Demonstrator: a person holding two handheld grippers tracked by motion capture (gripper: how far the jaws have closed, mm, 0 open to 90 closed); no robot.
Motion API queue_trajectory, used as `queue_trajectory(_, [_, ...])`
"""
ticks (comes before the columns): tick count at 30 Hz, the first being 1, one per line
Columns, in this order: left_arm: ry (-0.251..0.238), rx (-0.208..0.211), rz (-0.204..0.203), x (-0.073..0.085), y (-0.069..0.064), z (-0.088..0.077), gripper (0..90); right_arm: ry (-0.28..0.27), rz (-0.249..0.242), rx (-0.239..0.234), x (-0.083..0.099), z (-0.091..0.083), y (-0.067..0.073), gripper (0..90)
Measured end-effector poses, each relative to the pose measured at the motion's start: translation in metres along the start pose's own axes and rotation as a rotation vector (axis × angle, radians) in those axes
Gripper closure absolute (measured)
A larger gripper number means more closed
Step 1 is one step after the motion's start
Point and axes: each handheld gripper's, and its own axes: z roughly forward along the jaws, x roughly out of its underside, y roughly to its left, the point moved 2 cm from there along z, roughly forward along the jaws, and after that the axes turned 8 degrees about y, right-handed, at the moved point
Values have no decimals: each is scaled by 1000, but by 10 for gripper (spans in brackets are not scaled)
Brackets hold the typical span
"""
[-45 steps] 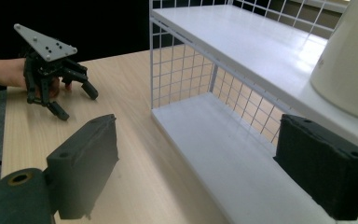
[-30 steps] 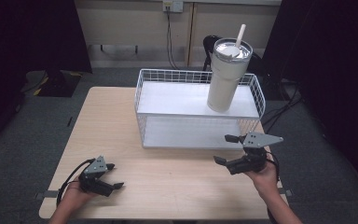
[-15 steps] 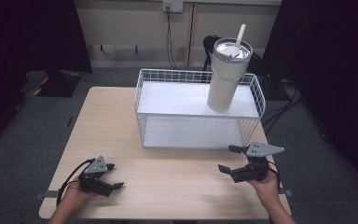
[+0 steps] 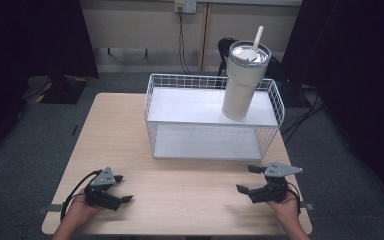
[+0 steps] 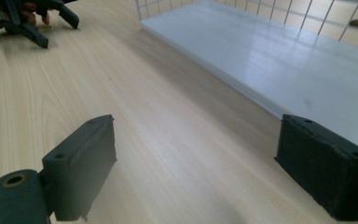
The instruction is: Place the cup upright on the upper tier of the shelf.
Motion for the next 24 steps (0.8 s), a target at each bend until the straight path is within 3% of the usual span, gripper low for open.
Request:
queue_trajectory(14, [0, 0, 1, 0, 0, 0, 157, 111, -56, 31, 26, 13, -2, 110])
queue_trajectory(21, [0, 0, 1, 0, 0, 0, 157, 173, -121, 64, 31, 15, -1, 108])
queue_trajectory(24, [1, 1, 1, 0, 0, 0, 156, 254, -141, 86, 33, 20, -1, 97])
